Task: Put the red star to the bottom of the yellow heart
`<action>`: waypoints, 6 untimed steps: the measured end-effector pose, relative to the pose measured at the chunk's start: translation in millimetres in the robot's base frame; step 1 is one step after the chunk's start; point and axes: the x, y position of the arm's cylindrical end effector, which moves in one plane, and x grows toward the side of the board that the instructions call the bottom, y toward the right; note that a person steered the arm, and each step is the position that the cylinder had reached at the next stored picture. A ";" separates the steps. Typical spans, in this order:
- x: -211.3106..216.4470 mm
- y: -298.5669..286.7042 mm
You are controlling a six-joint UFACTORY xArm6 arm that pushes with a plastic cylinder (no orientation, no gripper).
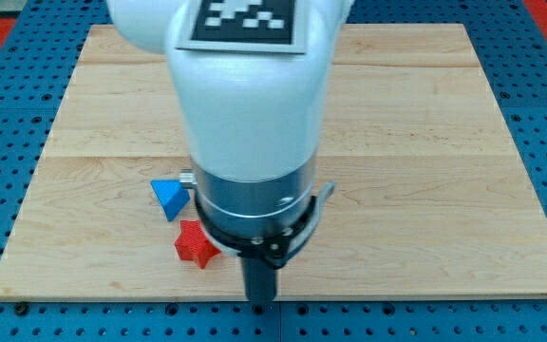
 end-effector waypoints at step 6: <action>-40.4 -61.0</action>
